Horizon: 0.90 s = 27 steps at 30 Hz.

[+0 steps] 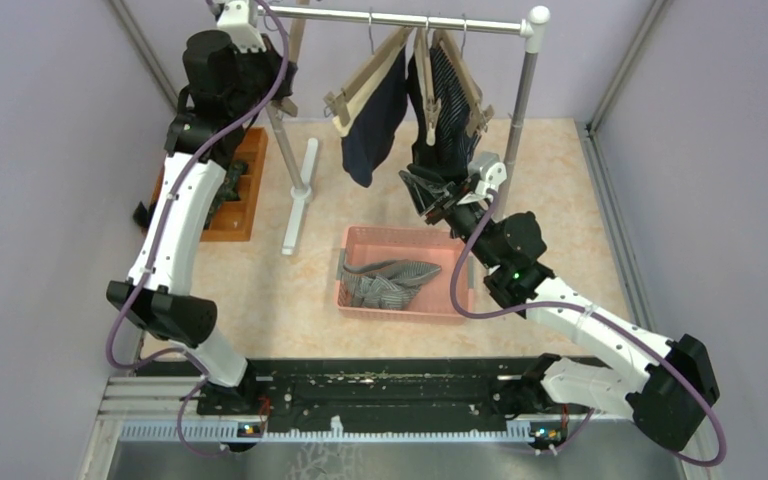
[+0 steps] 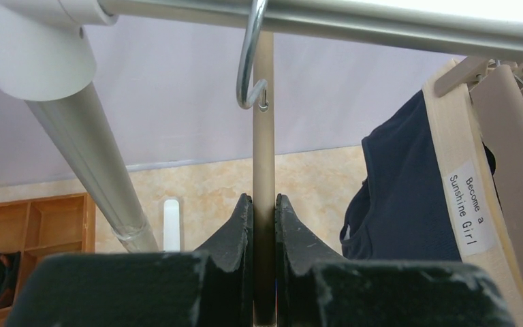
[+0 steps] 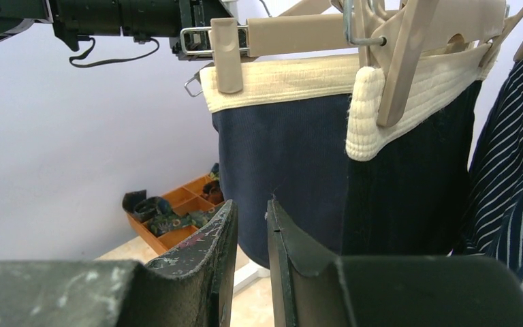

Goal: Remove the underwear clipped to the hanger
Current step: Place the hanger at the clothesline.

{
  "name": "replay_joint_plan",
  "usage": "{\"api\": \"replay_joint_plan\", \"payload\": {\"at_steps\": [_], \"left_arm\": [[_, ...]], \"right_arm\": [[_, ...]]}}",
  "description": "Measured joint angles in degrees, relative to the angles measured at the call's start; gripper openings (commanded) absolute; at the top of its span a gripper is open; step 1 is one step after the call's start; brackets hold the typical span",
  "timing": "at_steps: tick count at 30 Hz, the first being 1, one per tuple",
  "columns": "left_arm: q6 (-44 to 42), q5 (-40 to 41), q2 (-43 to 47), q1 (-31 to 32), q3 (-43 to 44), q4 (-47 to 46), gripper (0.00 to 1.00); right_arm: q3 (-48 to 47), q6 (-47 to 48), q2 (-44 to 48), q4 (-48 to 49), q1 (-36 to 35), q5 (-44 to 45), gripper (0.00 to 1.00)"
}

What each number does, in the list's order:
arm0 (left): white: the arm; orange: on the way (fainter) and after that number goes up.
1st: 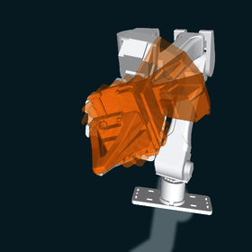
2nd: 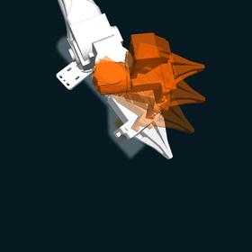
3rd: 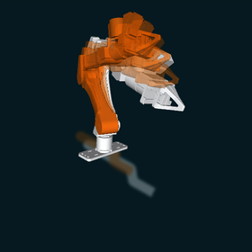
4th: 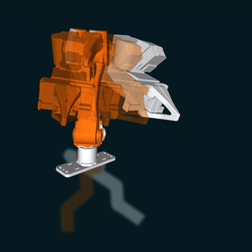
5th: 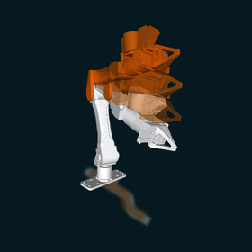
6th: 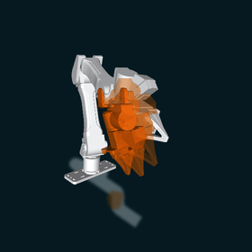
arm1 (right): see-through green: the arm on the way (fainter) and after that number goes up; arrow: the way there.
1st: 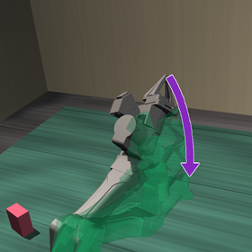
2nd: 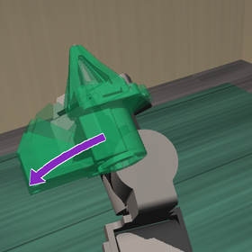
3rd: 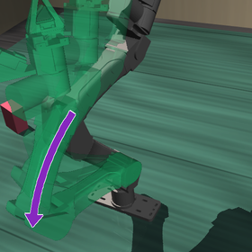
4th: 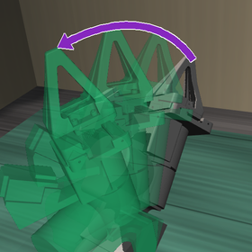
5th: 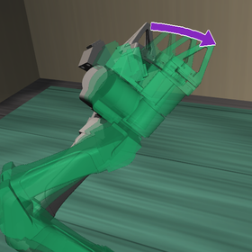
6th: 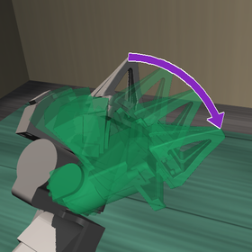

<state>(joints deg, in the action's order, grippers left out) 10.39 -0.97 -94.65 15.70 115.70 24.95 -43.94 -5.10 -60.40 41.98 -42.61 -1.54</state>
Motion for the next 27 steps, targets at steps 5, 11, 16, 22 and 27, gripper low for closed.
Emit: {"api": "replay_joint_plan", "payload": {"at_steps": [5,11,16,22,27], "left_arm": [[-1.2,0.6,0.0,0.0,-1.1,-1.3,1.00],[-1.9,0.6,3.5,0.0,-9.3,-3.6,1.00],[-2.8,1.3,10.7,0.0,-17.0,-4.7,1.00],[-2.9,1.2,21.0,0.0,-25.0,-7.0,1.00],[-2.4,0.3,29.7,0.0,-34.2,-7.8,1.00]], "right_arm": [[0.0,0.0,0.0,0.0,0.0,0.0,0.22],[0.7,0.0,0.3,0.0,0.0,0.0,0.21],[0.9,-0.1,0.4,0.2,0.0,-0.7,0.21],[0.9,-0.9,0.4,0.4,0.0,-1.8,0.21],[0.9,-1.0,0.4,0.4,0.0,-1.8,0.20]]}}
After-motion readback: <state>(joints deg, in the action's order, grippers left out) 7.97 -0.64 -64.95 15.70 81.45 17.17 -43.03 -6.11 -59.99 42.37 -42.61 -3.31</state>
